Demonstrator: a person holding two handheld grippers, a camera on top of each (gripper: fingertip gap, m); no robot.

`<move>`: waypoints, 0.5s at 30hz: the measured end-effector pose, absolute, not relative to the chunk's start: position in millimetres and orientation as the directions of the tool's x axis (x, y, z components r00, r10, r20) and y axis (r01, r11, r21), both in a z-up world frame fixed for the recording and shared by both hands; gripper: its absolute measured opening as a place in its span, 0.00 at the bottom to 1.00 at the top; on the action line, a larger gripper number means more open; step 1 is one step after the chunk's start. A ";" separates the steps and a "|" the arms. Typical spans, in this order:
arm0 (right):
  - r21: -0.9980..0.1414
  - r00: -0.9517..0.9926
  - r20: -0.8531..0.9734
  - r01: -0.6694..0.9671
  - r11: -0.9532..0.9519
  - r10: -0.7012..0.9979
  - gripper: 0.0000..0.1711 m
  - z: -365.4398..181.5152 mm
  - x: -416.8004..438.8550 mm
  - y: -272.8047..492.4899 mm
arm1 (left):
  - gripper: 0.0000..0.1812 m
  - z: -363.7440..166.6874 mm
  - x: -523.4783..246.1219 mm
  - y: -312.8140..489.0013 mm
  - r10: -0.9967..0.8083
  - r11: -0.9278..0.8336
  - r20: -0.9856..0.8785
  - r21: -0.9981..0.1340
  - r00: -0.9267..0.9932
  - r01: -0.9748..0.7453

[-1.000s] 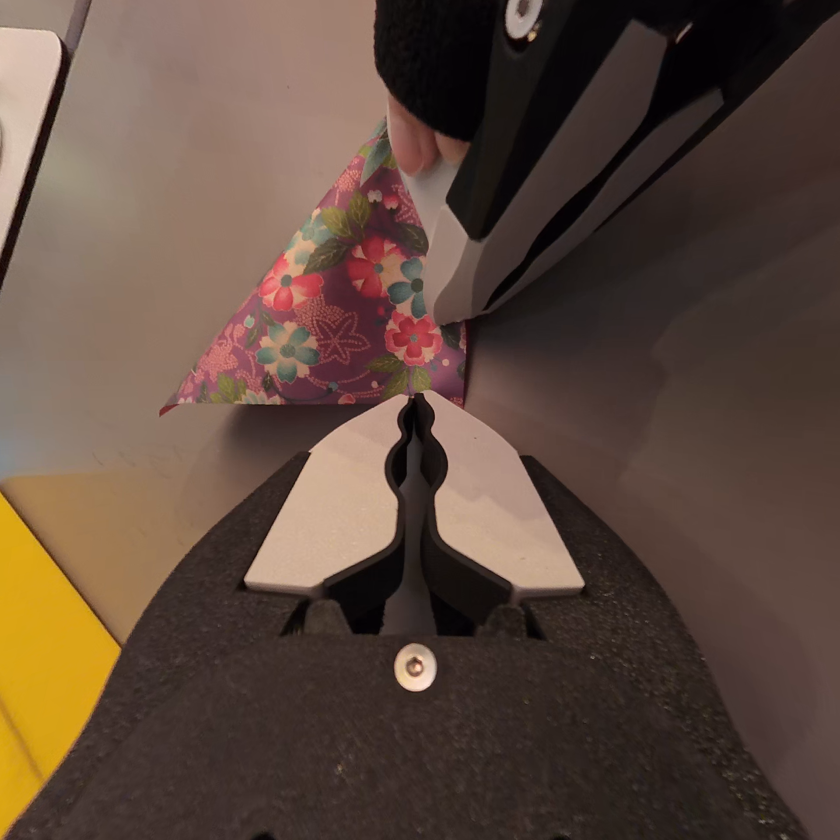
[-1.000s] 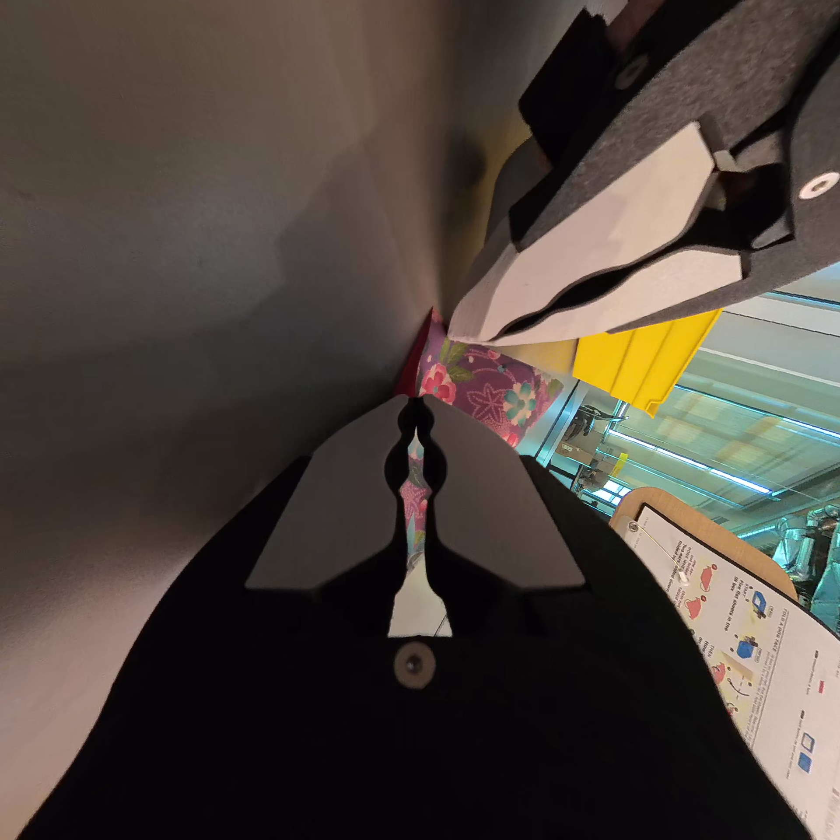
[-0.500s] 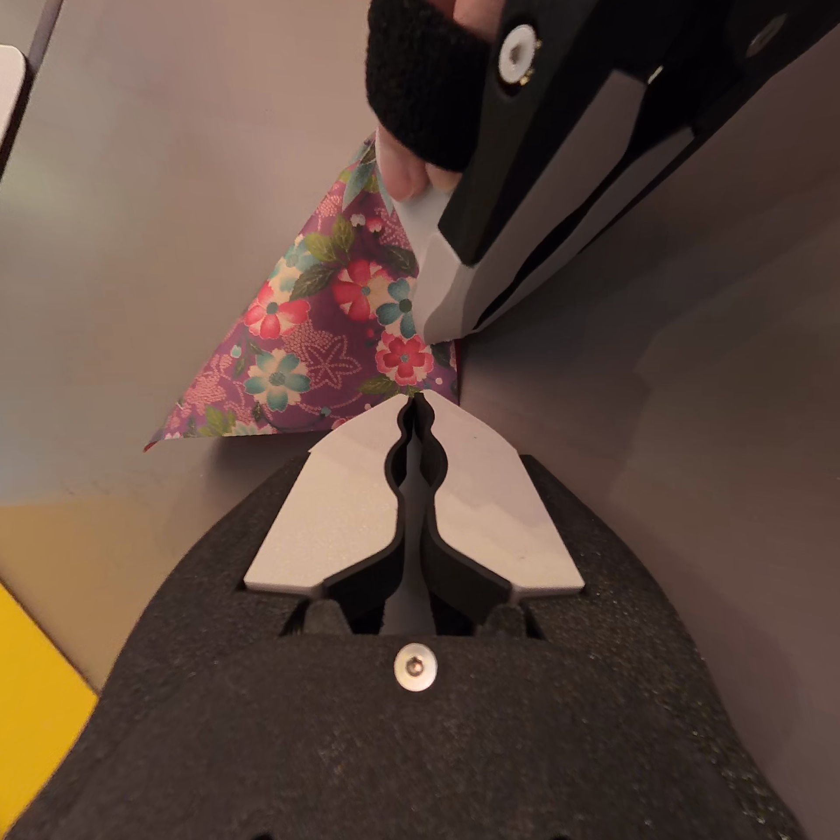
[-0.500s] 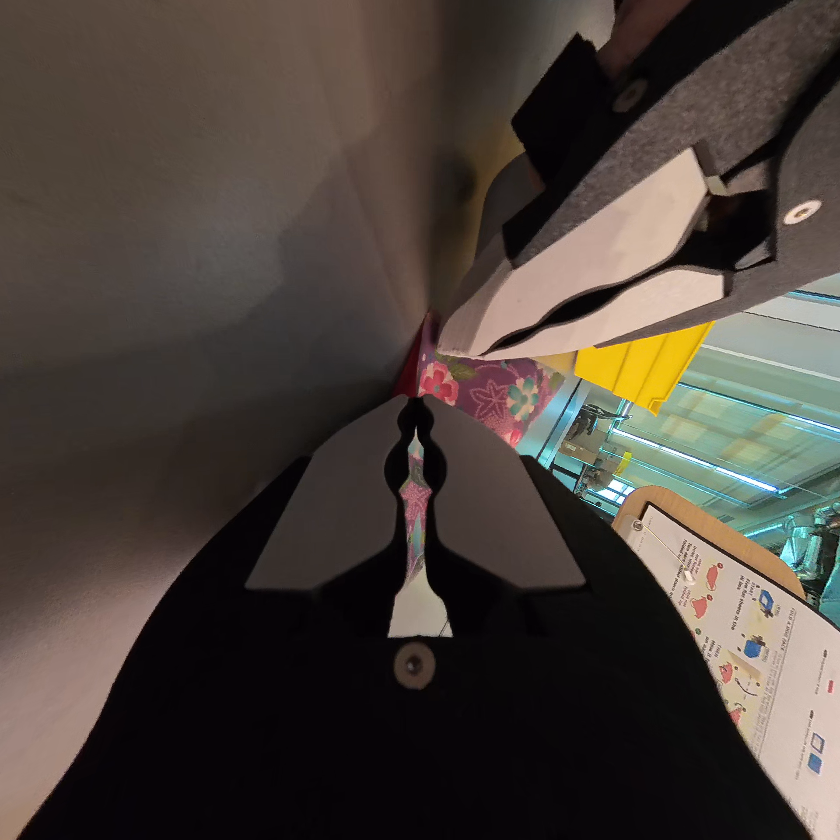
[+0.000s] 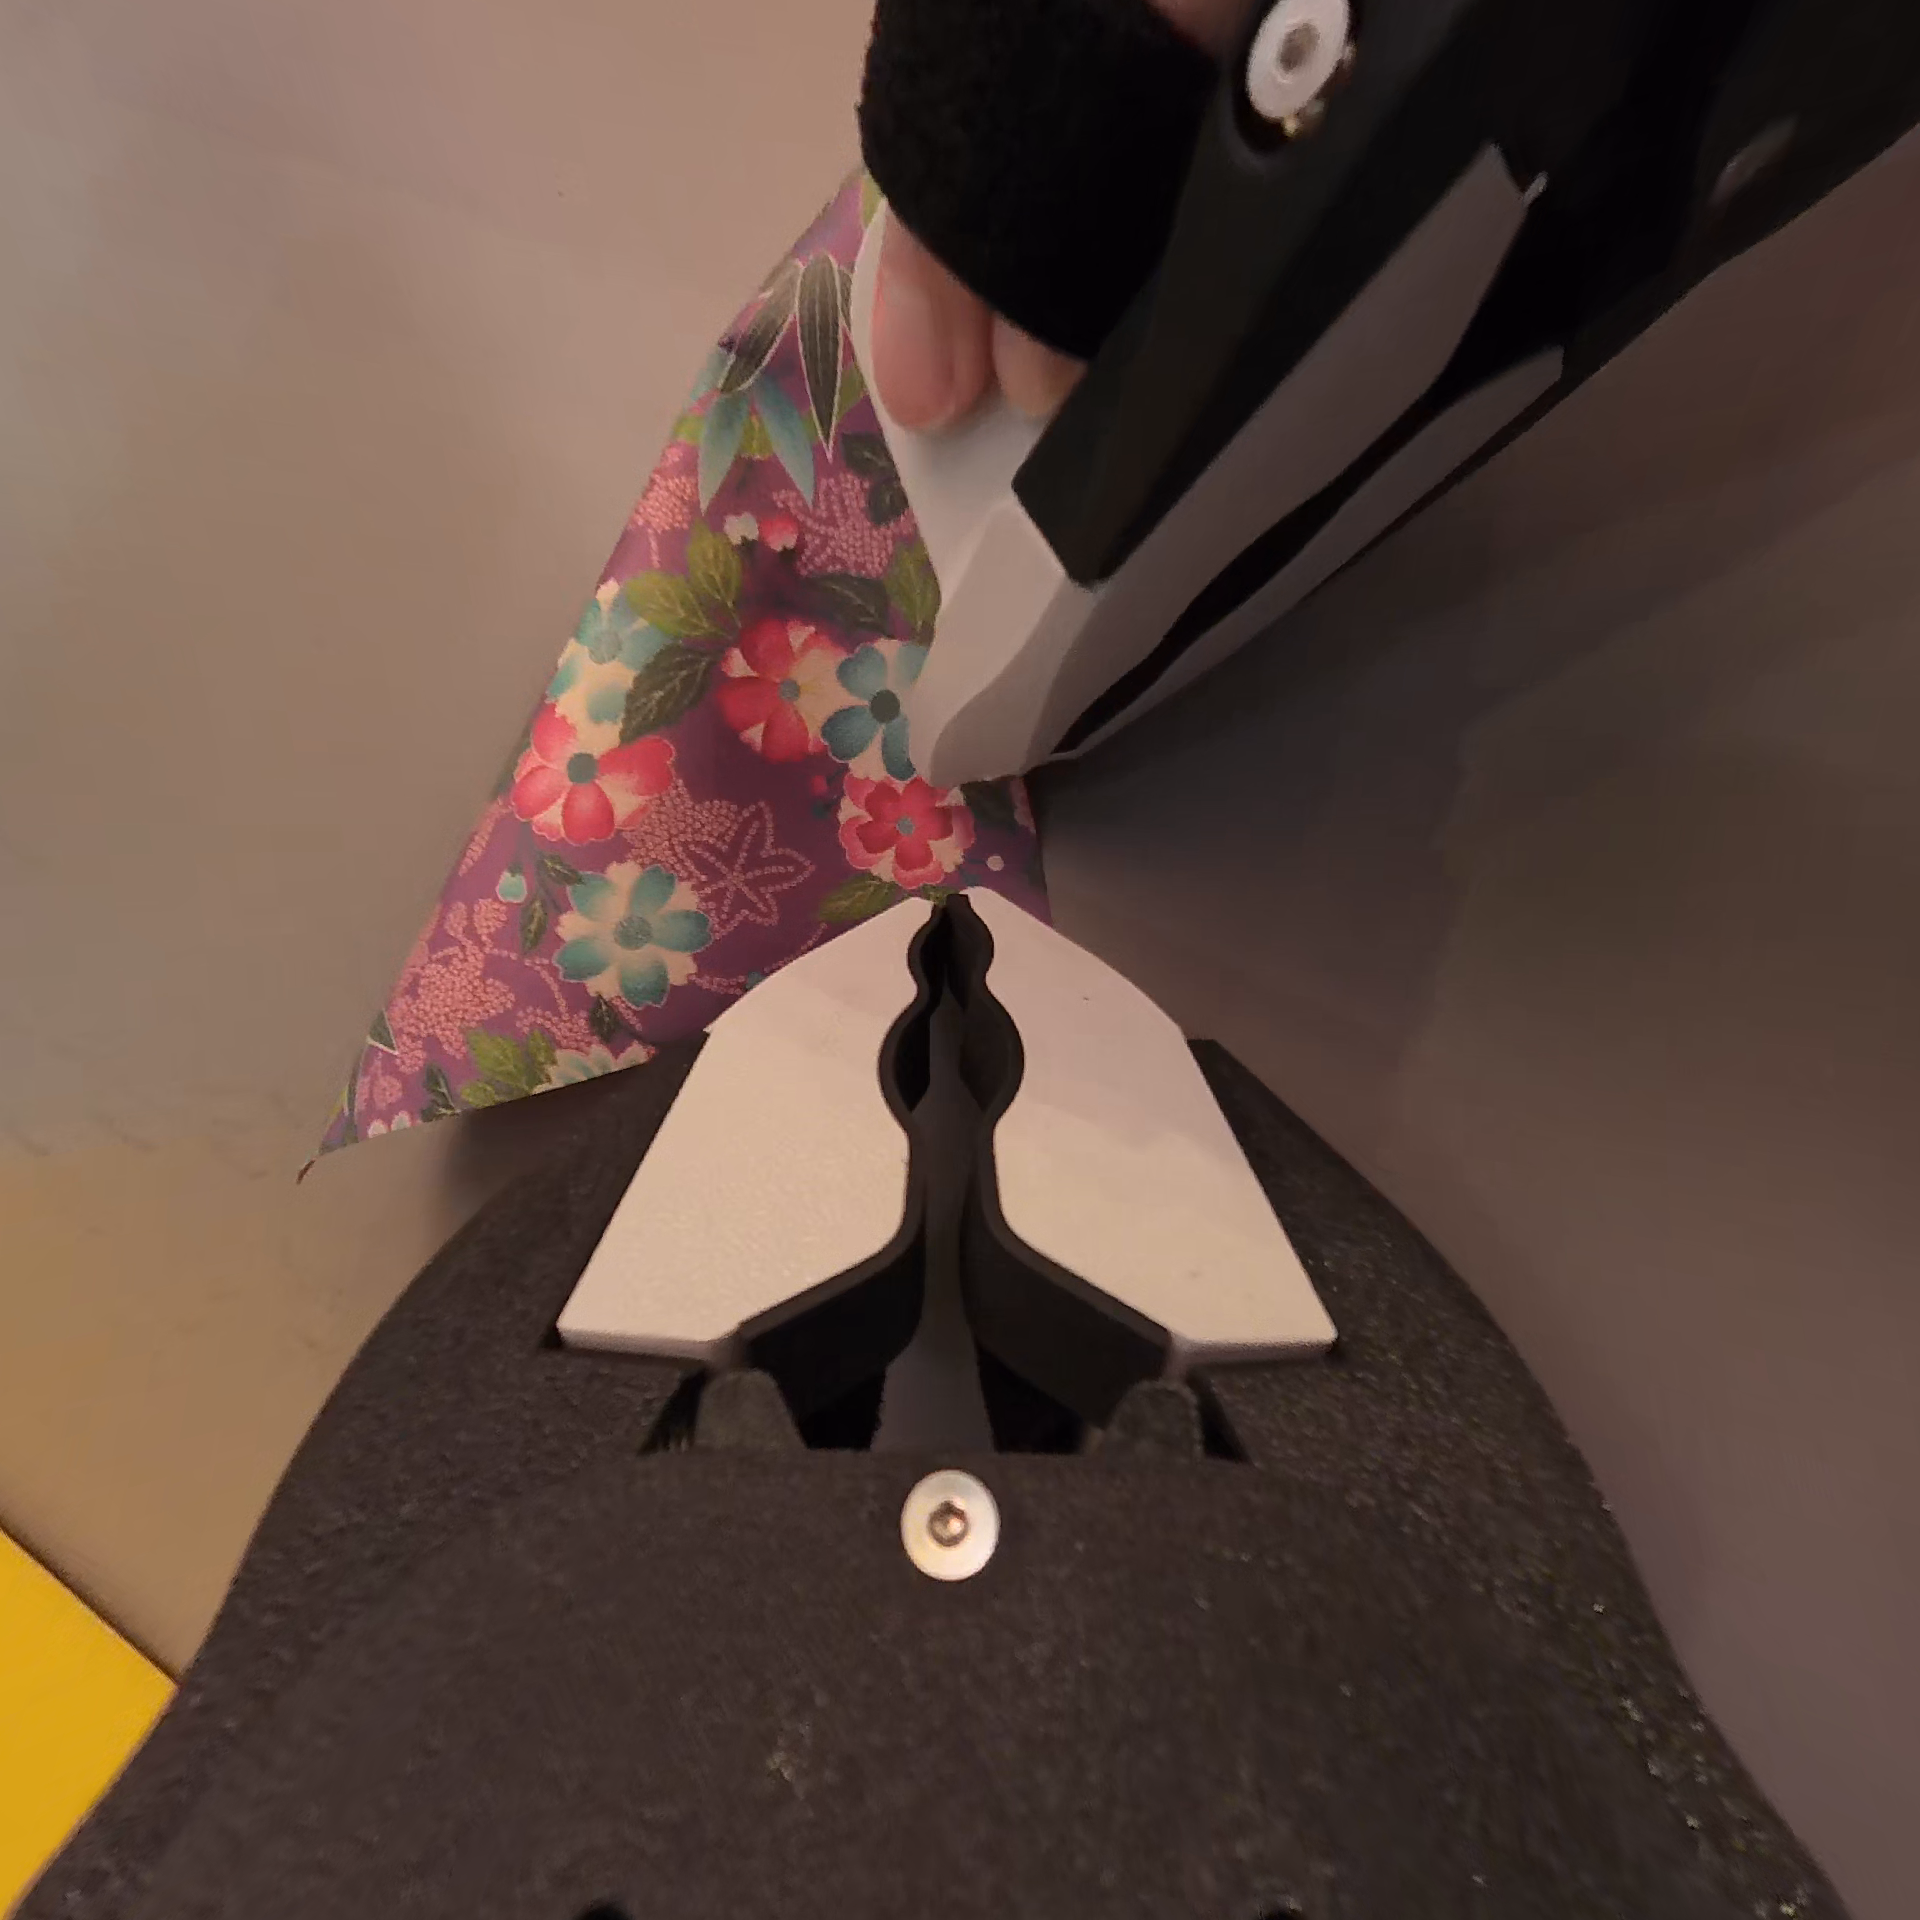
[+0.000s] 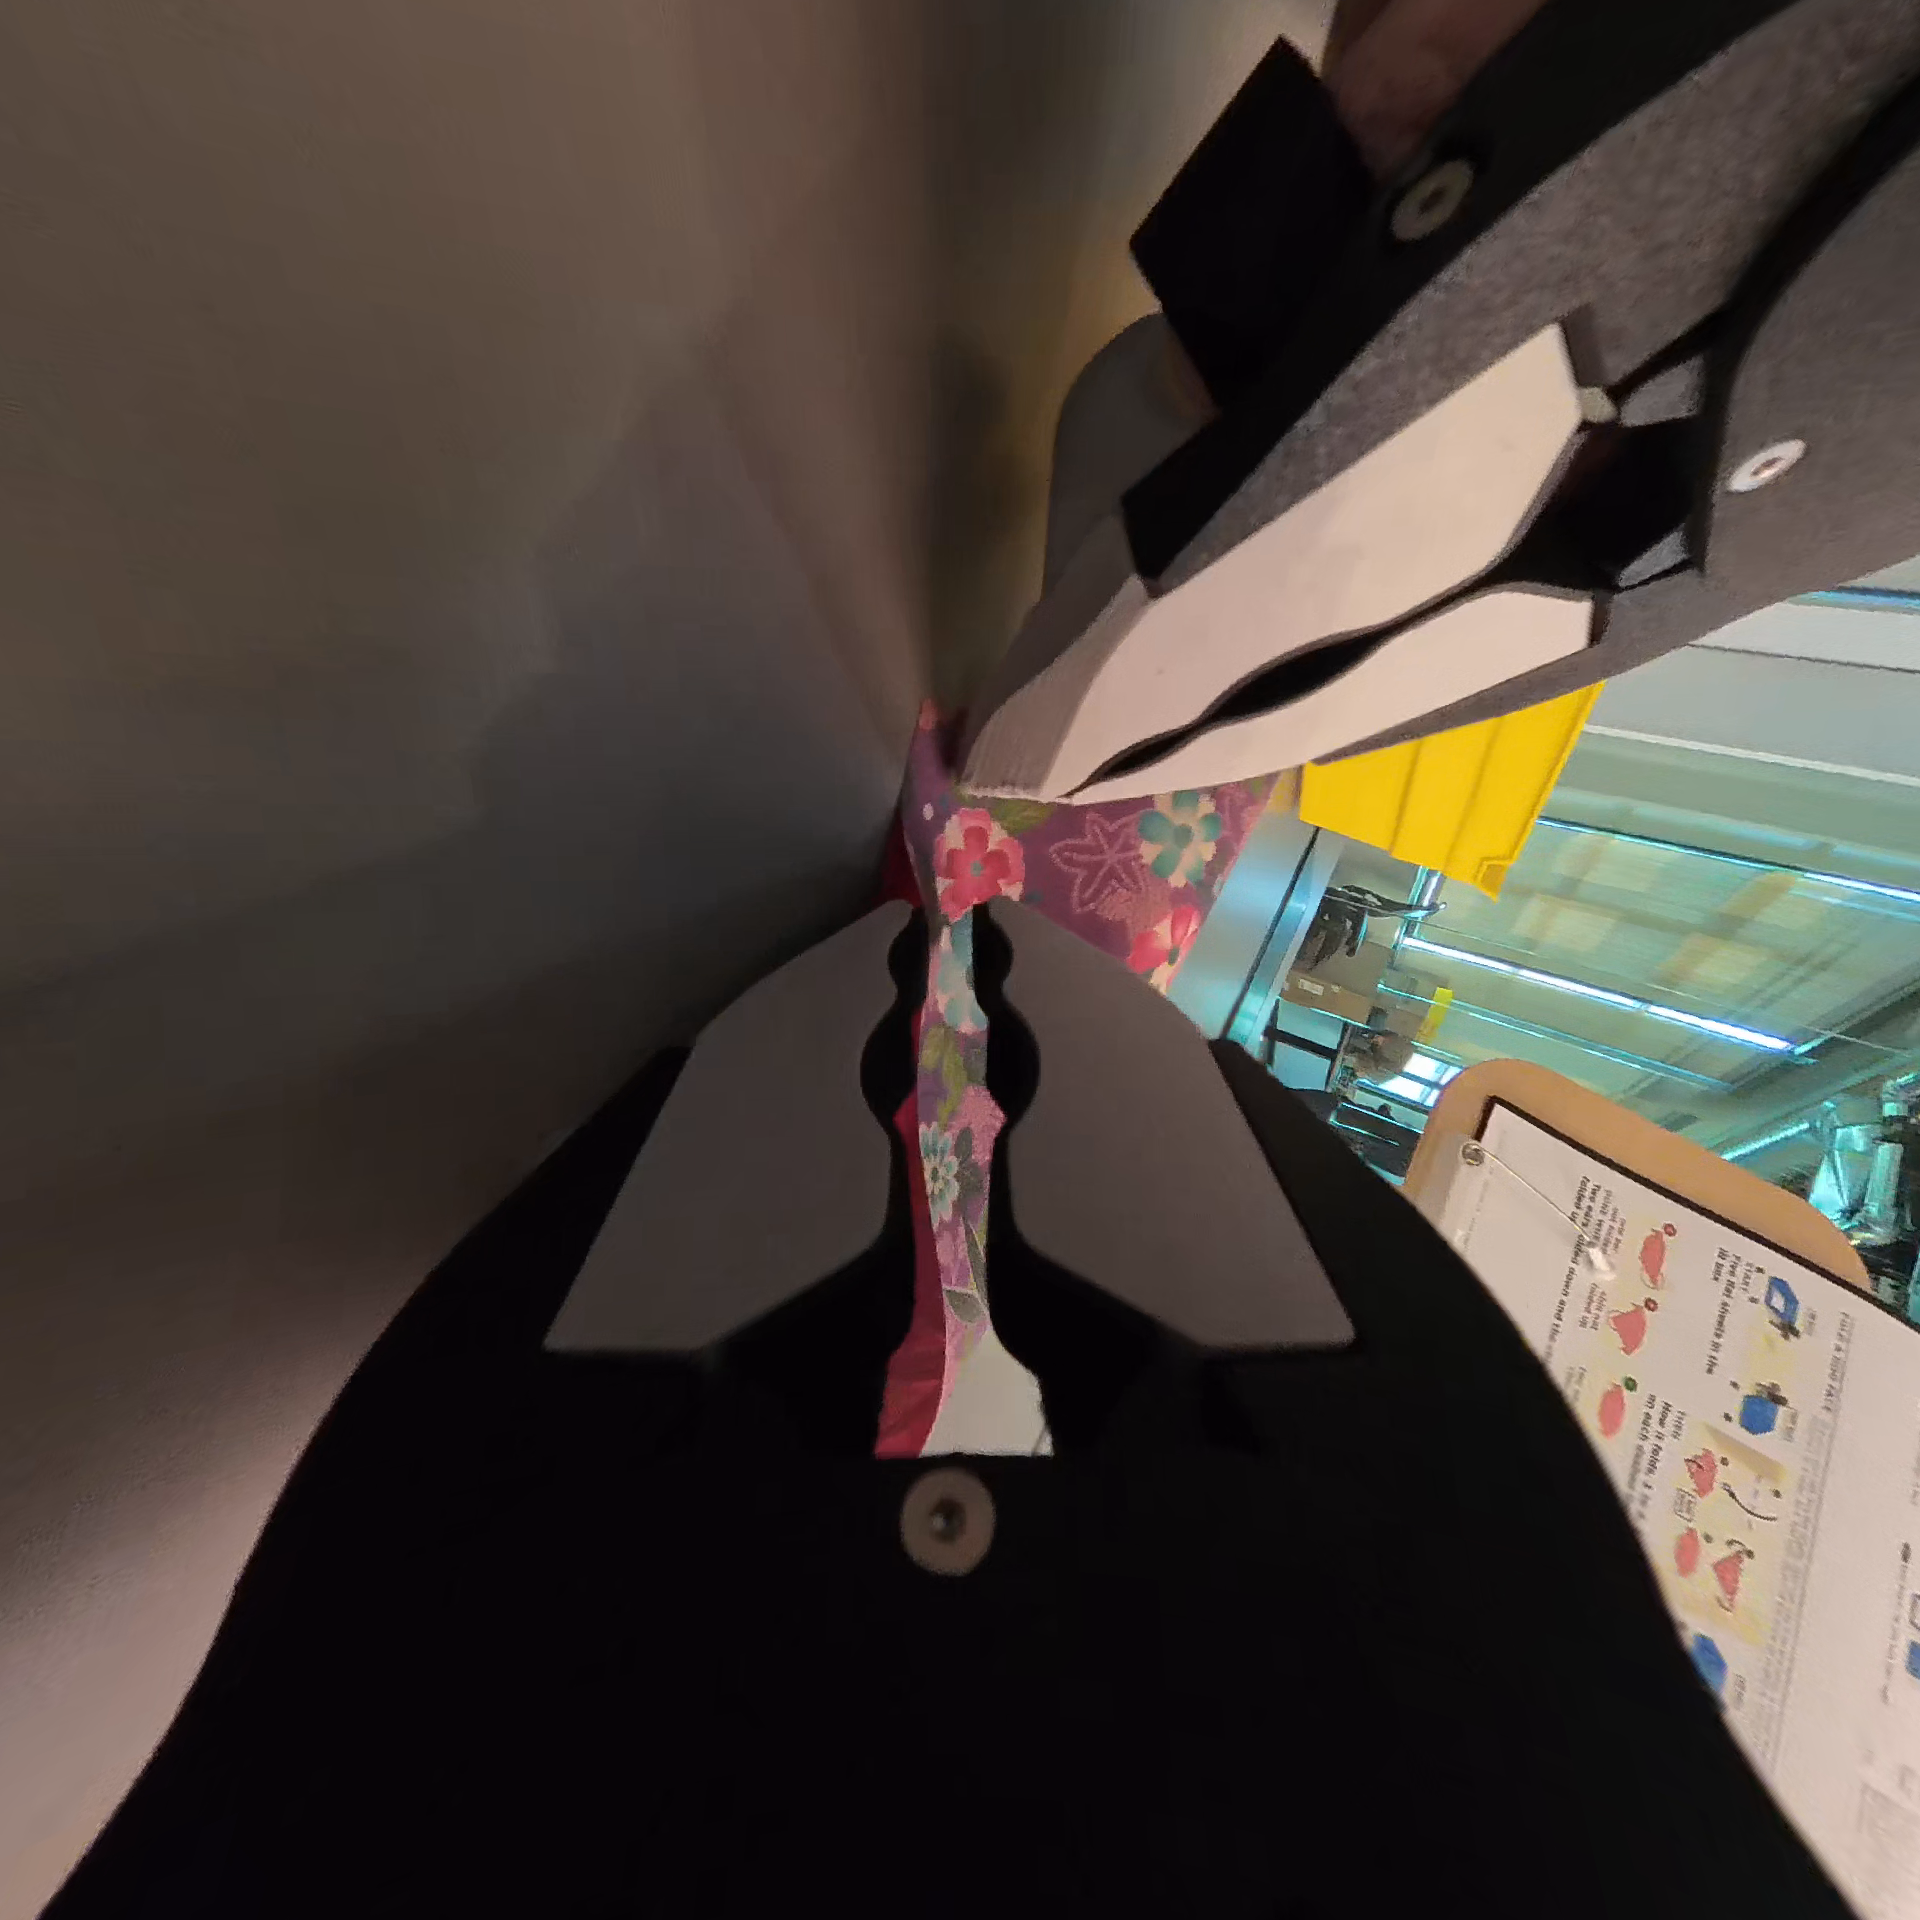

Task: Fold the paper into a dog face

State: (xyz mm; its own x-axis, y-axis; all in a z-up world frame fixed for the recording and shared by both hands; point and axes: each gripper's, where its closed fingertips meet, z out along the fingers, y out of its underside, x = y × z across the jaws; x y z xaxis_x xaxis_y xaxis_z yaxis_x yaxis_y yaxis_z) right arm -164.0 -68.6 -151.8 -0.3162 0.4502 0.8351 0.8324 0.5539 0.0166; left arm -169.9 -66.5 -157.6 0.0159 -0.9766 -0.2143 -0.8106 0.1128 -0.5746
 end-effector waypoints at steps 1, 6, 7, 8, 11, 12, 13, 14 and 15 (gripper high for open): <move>0.006 -0.309 0.835 0.834 0.552 0.456 0.06 -151.8 -163.8 -68.8 | 0.00 -157.6 -169.9 -66.4 -0.977 0.114 -0.213 -0.574 0.014 -0.811; -0.067 -0.258 0.814 0.849 0.524 0.521 0.10 -148.6 -157.0 -71.2 | 0.00 -157.6 -169.7 -66.2 -0.980 0.108 -0.199 -0.577 0.011 -0.810; -0.096 -0.235 0.804 0.855 0.510 0.545 0.11 -146.1 -154.1 -72.0 | 0.00 -157.6 -169.7 -66.1 -0.980 0.108 -0.198 -0.577 0.011 -0.810; -0.133 -0.211 0.792 0.856 0.499 0.573 0.11 -143.1 -151.6 -74.0 | 0.00 -157.5 -169.7 -66.1 -0.980 0.109 -0.198 -0.577 0.009 -0.809; -0.247 -0.122 0.769 0.849 0.467 0.628 0.11 -128.7 -147.4 -77.7 | 0.00 -157.6 -169.6 -66.1 -0.981 0.107 -0.192 -0.576 0.007 -0.810; -0.282 -0.093 0.764 0.842 0.460 0.639 0.11 -123.3 -147.8 -78.0 | 0.00 -157.5 -169.6 -66.0 -0.982 0.107 -0.191 -0.576 0.006 -0.811; -0.312 -0.071 0.755 0.835 0.453 0.651 0.11 -119.2 -148.2 -78.3 | 0.00 -157.5 -169.6 -66.0 -0.981 0.107 -0.192 -0.575 0.006 -0.811; -0.334 -0.057 0.746 0.830 0.447 0.663 0.13 -116.5 -147.9 -78.6 | 0.00 -157.5 -169.6 -66.0 -0.981 0.107 -0.192 -0.576 0.006 -0.811; -0.349 -0.046 0.736 0.829 0.437 0.676 0.14 -115.4 -146.6 -78.6 | 0.00 -157.5 -169.5 -65.9 -0.982 0.106 -0.191 -0.577 0.008 -0.810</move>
State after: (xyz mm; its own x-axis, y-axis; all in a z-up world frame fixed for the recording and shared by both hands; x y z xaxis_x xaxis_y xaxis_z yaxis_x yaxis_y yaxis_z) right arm -146.6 -78.6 -115.4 -0.0463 0.6755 0.7359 0.8291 0.4369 -0.3490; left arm -169.5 -65.9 -157.5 0.0077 -0.9816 -0.1907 -0.8098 0.1058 -0.5771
